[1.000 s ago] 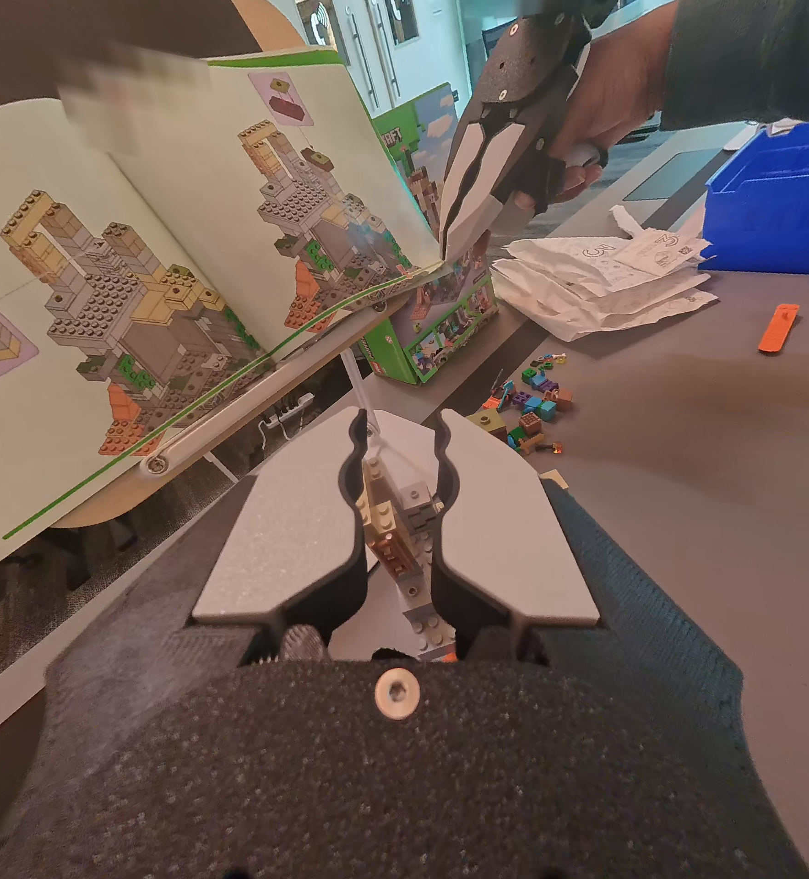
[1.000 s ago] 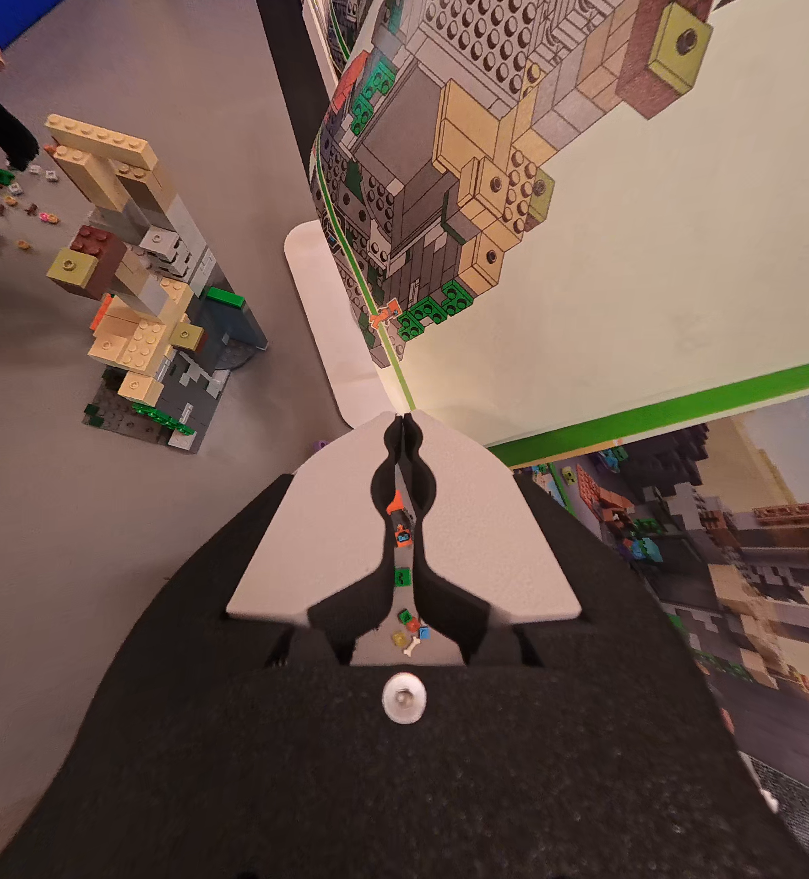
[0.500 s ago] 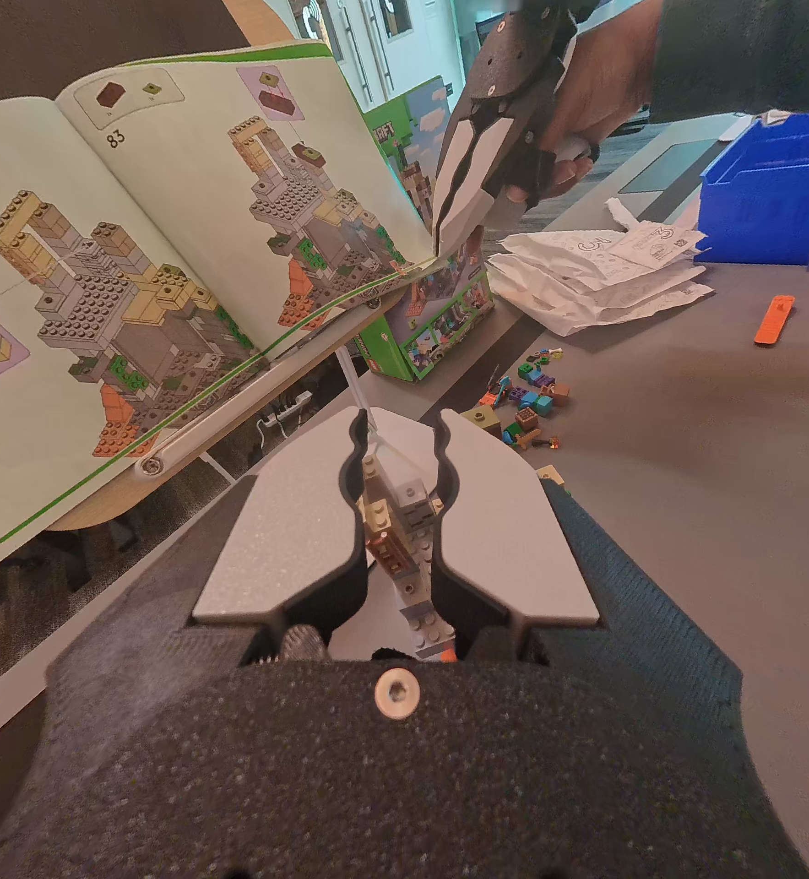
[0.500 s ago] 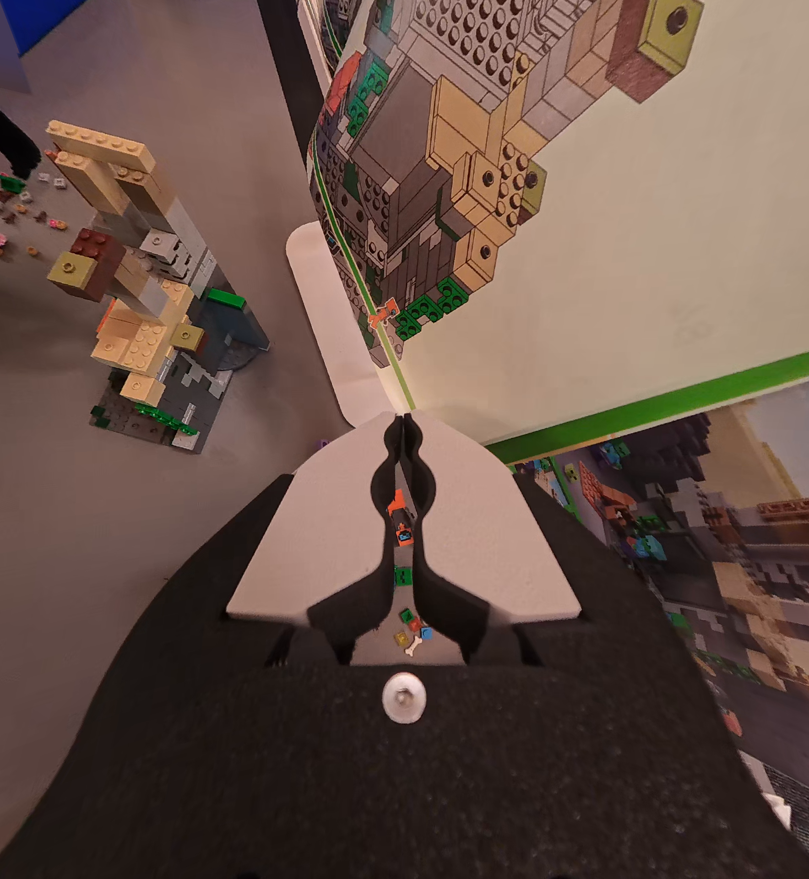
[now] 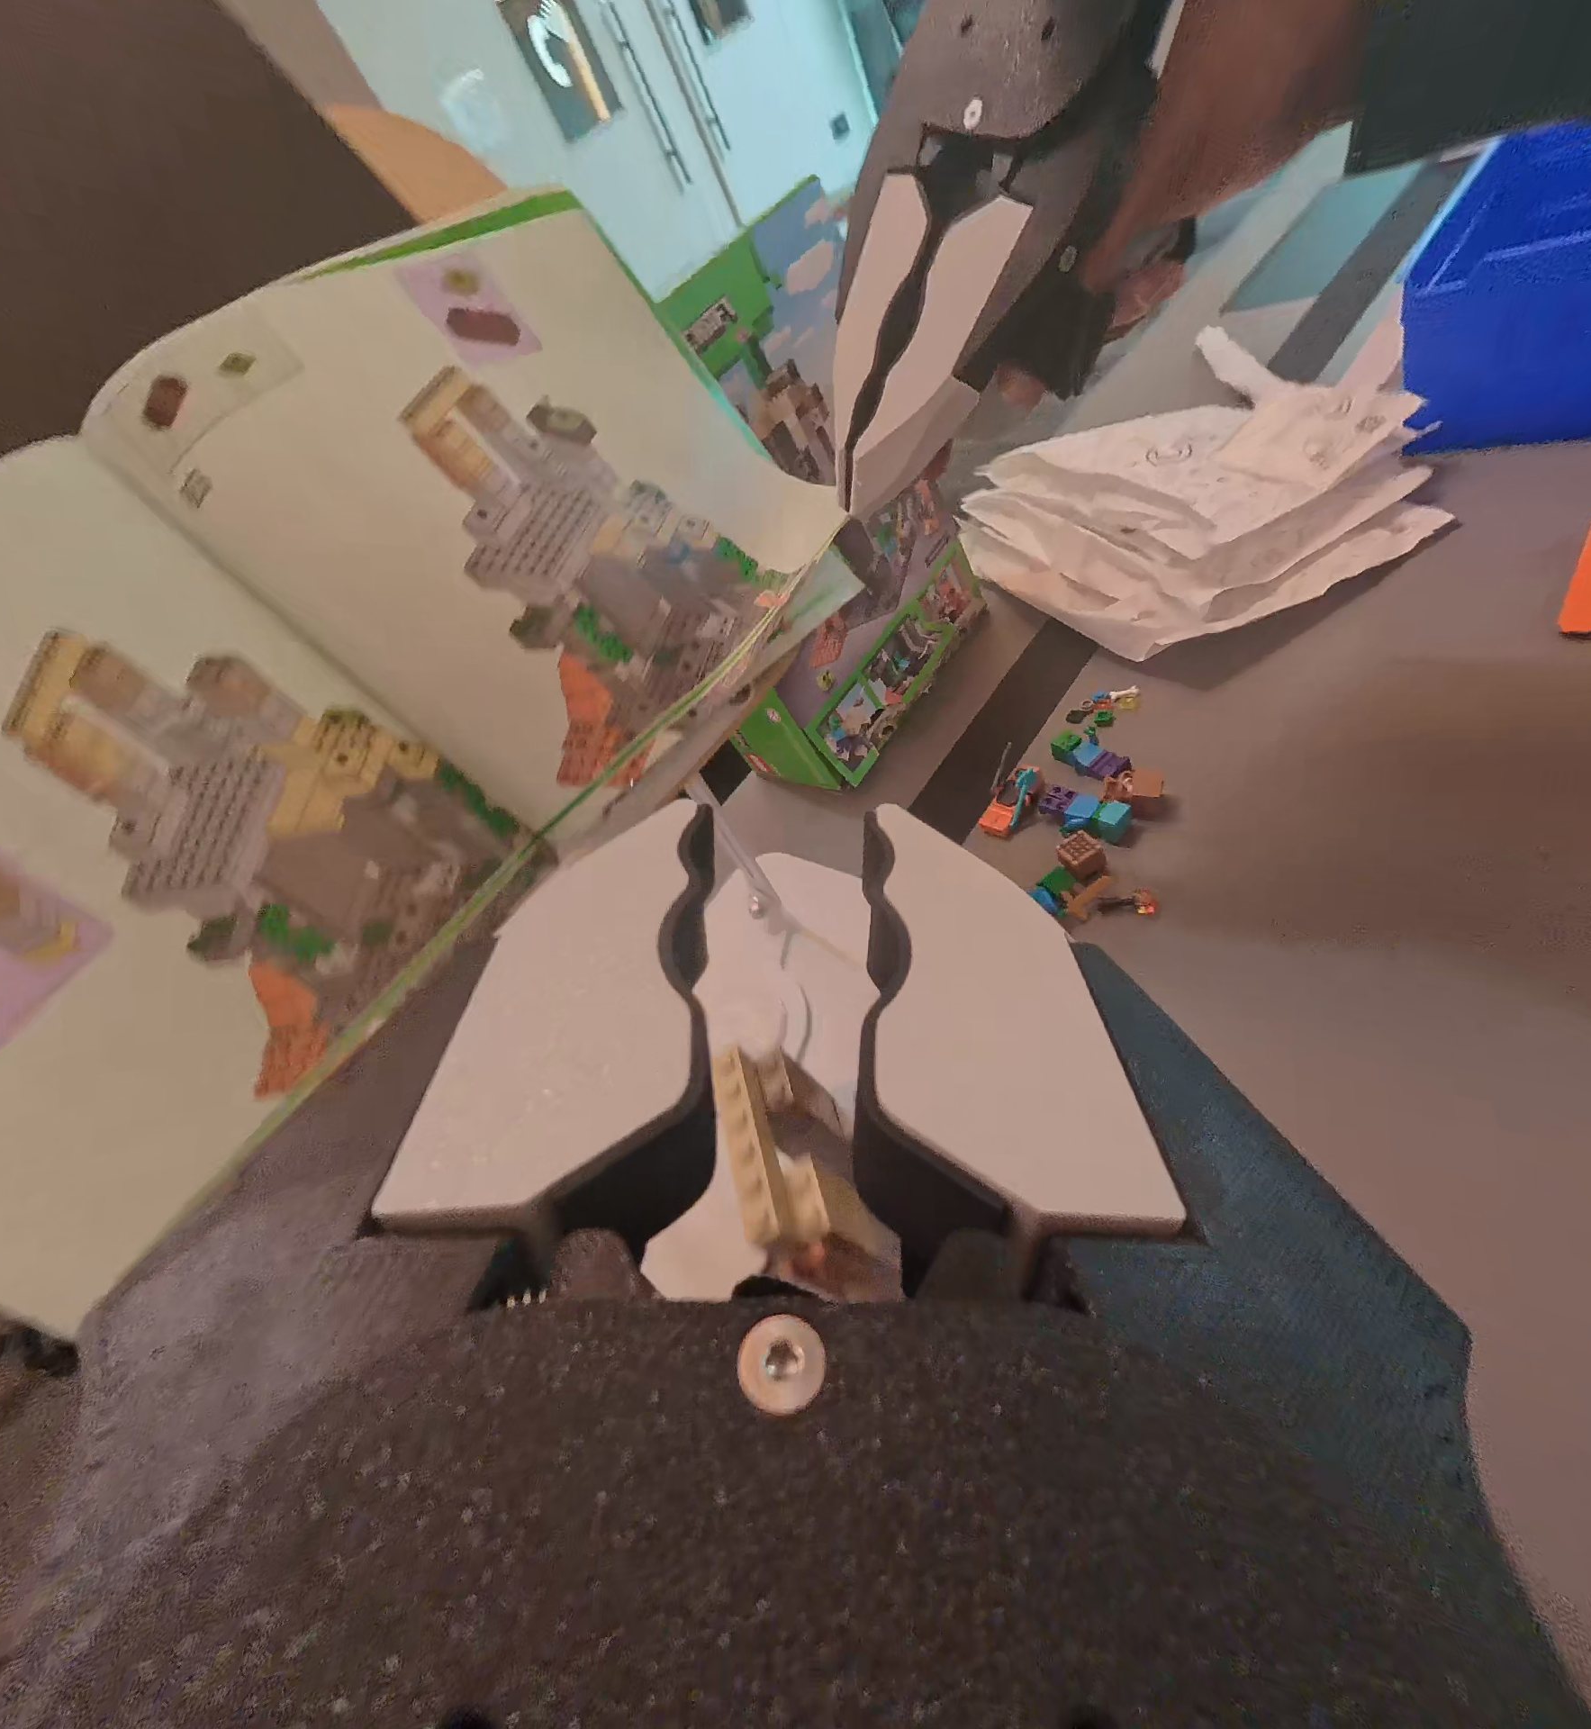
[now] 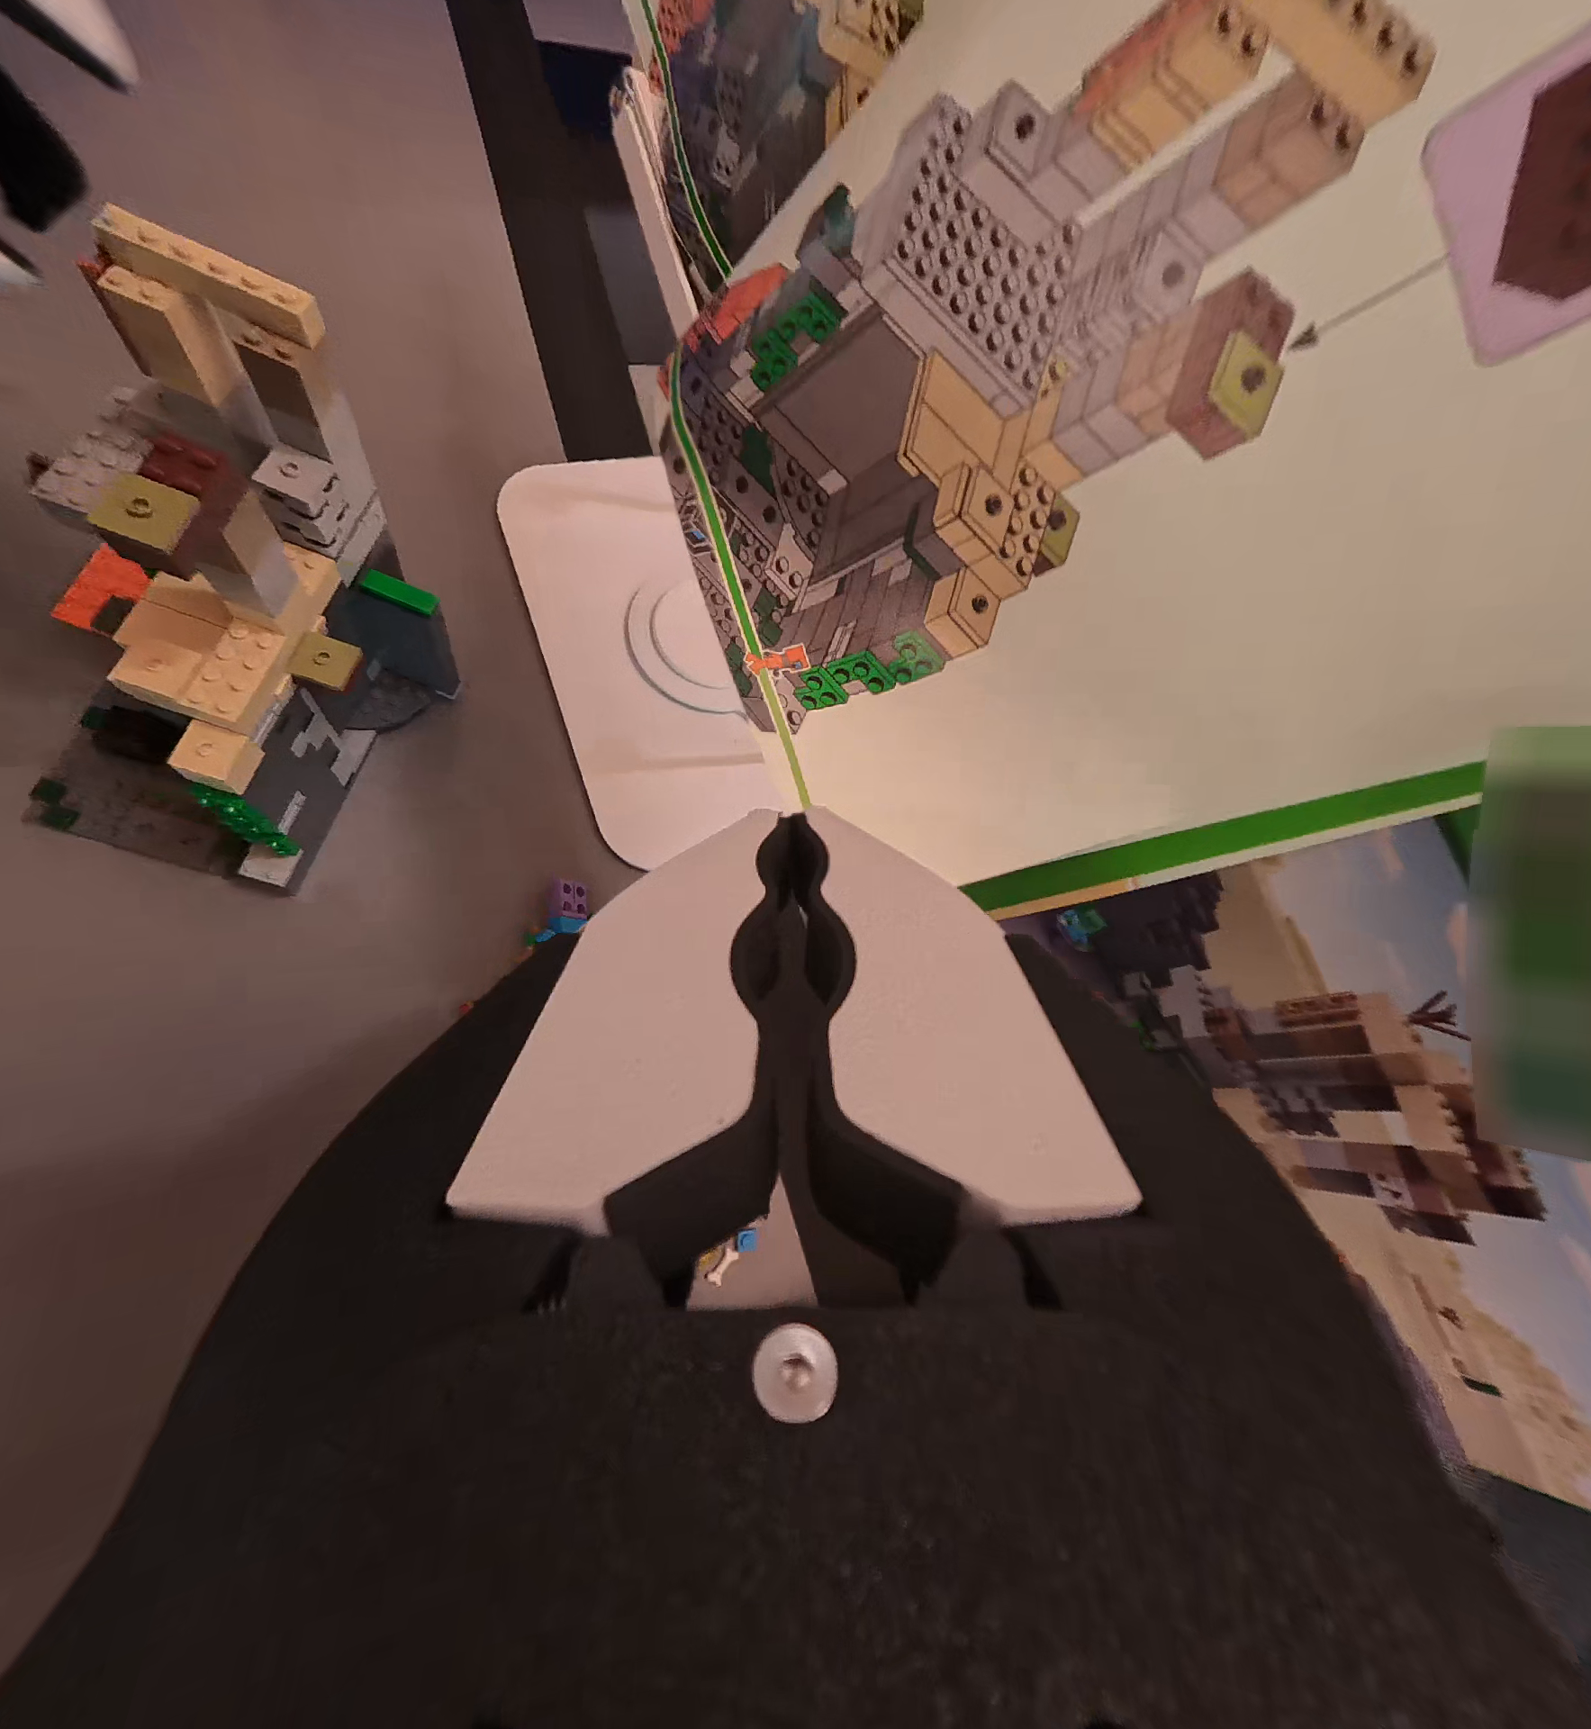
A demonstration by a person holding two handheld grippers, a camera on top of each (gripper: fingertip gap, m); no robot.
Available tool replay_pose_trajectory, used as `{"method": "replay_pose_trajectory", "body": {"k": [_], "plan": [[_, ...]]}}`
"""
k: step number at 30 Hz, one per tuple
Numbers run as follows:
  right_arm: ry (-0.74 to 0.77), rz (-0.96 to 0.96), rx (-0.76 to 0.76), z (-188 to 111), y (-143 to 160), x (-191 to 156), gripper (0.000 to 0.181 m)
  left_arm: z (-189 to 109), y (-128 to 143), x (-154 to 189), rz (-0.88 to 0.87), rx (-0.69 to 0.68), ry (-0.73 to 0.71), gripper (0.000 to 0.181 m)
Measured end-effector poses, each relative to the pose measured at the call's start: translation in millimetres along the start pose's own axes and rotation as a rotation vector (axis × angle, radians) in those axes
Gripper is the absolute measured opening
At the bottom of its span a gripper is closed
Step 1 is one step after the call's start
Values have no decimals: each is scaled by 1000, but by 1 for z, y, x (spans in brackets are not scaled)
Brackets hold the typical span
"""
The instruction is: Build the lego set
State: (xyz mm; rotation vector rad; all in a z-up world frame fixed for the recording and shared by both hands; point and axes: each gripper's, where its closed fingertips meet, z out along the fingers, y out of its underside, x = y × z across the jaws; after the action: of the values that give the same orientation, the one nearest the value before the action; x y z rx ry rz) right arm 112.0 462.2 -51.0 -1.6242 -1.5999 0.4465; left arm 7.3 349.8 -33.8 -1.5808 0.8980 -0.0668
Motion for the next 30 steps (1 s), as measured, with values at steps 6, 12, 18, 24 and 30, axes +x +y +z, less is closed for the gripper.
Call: {"method": "replay_pose_trajectory", "body": {"k": [6, 12, 18, 24, 30], "plan": [[47, -46, 34, -10, -18, -18, 0, 77, -19, -4, 275, -104, 11, 36], [57, -51, 80, -18, -31, -32, 0, 119, -22, -8, 433, -82, -51, 0], [78, 33, 336, -43, -59, -38, 2, 101, -28, -15, 421, -12, -122, 0], [160, 182, 577, -58, -59, -25, 29, 43, -28, -50, 190, 111, -228, 0], [329, 36, 460, 8, -71, -23, 26, -6, 6, -96, -148, 178, -351, 0]]}}
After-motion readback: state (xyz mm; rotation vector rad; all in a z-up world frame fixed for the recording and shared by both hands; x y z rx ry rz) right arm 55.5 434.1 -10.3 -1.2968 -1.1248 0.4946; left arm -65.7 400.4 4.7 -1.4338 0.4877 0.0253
